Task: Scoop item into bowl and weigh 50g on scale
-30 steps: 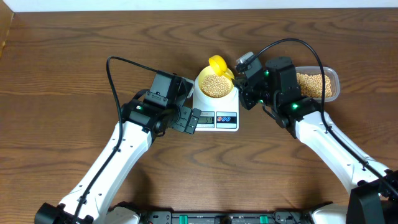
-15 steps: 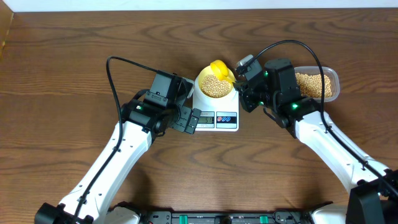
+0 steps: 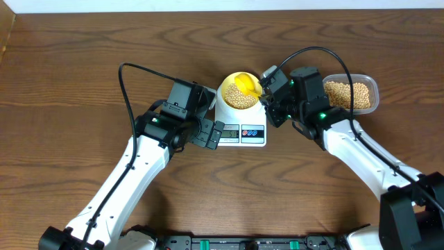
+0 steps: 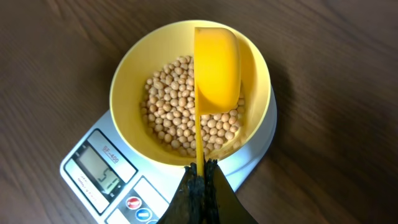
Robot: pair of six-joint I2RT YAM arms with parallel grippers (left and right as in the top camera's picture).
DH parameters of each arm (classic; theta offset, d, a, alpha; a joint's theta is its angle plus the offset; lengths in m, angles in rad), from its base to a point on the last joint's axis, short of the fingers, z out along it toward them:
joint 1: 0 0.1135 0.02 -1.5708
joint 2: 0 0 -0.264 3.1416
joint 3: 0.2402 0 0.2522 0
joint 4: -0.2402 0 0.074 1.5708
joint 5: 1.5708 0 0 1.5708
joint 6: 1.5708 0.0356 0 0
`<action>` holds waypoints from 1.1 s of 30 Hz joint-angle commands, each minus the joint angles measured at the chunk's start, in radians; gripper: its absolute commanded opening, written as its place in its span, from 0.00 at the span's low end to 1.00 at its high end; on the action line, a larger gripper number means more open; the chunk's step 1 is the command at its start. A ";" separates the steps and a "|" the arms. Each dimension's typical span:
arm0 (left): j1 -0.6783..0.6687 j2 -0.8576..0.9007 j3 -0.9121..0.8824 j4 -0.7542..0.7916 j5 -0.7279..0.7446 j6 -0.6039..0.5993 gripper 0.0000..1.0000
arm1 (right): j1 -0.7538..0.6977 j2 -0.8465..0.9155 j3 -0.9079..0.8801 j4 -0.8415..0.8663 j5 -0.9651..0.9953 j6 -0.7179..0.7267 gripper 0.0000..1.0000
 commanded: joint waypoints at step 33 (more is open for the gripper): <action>-0.002 -0.003 0.000 -0.001 -0.006 0.014 0.98 | 0.056 0.009 0.002 0.025 -0.008 0.072 0.01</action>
